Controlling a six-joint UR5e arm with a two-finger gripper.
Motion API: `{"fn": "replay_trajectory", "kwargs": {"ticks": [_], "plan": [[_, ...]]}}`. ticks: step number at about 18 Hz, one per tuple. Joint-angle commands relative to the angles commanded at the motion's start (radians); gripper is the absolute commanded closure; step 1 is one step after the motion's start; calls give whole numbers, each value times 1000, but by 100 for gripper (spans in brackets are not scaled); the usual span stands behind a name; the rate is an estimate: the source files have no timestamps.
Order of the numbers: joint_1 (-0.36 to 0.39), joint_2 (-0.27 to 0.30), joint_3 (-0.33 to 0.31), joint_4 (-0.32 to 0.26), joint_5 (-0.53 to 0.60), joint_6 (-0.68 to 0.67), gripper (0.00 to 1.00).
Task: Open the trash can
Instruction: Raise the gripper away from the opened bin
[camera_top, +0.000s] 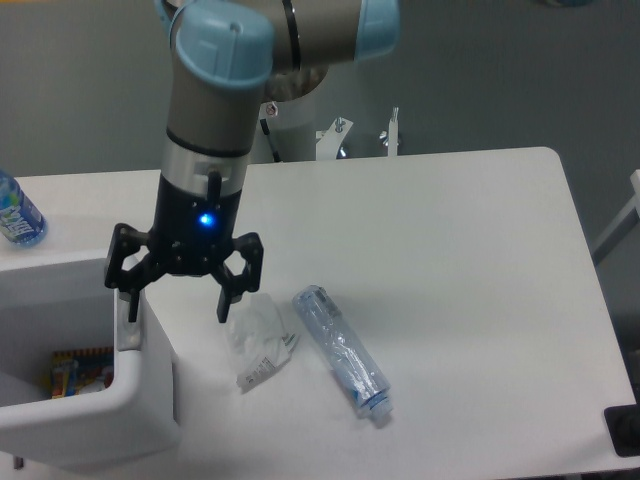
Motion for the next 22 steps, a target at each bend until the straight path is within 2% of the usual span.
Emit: {"fn": "replay_trajectory", "kwargs": {"ticks": [5,7,10,12,16,19,22], "plan": [[107,26,66,-6,12,2,0],[141,29,68,-3,25,24,0],[155,35,58,-12,158,165,0],[181,35,40,-44,225,260,0],[241,35,13,-74,227,458,0],[284,49,-33,-75,229,668,0],[348,112,-81,-123,227,820,0]]}}
